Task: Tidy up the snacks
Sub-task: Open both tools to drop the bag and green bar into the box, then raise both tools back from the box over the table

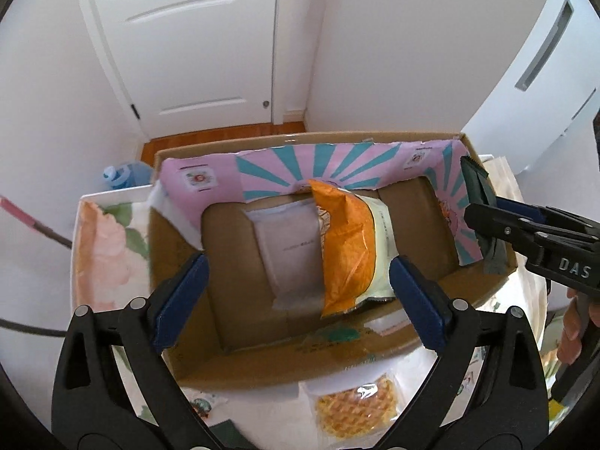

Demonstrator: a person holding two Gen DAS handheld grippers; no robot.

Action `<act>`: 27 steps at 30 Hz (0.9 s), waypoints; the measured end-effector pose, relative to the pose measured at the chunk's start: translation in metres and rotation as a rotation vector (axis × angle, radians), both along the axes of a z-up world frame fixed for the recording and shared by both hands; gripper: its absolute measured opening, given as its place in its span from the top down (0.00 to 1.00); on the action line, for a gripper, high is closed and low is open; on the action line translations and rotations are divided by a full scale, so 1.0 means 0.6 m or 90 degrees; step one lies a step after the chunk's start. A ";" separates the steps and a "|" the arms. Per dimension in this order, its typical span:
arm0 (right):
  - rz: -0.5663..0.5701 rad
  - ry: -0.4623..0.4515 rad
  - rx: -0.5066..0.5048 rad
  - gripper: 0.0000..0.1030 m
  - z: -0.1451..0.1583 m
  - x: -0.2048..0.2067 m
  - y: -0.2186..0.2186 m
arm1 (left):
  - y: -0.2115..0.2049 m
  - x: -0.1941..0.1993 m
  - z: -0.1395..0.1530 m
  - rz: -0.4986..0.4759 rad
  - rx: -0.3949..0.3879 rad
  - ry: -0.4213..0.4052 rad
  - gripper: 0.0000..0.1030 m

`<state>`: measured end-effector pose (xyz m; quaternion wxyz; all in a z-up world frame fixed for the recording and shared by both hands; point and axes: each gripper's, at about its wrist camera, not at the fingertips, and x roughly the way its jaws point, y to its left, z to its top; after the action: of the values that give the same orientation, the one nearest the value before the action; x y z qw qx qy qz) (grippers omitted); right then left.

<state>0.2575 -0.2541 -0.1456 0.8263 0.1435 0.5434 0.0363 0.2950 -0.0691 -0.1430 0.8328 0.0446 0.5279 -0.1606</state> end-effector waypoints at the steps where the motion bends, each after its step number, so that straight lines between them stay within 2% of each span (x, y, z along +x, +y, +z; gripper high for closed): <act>1: 0.008 0.000 -0.004 0.56 0.001 0.000 0.002 | -0.002 -0.003 0.003 0.003 -0.001 -0.002 0.06; 8: 0.064 0.022 -0.020 0.56 -0.012 0.025 0.011 | 0.024 -0.025 0.013 0.024 -0.005 -0.008 0.06; 13: 0.070 0.044 0.008 0.55 -0.036 0.042 0.006 | 0.034 -0.040 0.020 0.038 -0.003 -0.015 0.06; 15: 0.077 0.045 0.017 0.39 -0.040 0.045 0.006 | 0.036 -0.044 0.022 0.046 -0.005 -0.018 0.06; 16: 0.077 0.041 0.017 0.17 -0.038 0.045 0.007 | 0.037 -0.047 0.024 0.048 -0.005 -0.020 0.06; 17: 0.079 0.027 0.015 0.07 -0.033 0.043 0.007 | 0.037 -0.050 0.026 0.051 -0.005 -0.022 0.06; 20: 0.089 -0.013 0.008 0.07 -0.010 0.031 0.007 | 0.040 -0.061 0.033 0.061 -0.008 -0.027 0.06; 27: 0.097 -0.048 0.006 0.07 0.027 0.001 0.001 | 0.037 -0.096 0.060 0.075 -0.010 -0.049 0.06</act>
<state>0.2584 -0.2537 -0.1292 0.8403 0.1038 0.5213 0.1070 0.2371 -0.0471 -0.1070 0.8610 0.0131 0.4957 -0.1134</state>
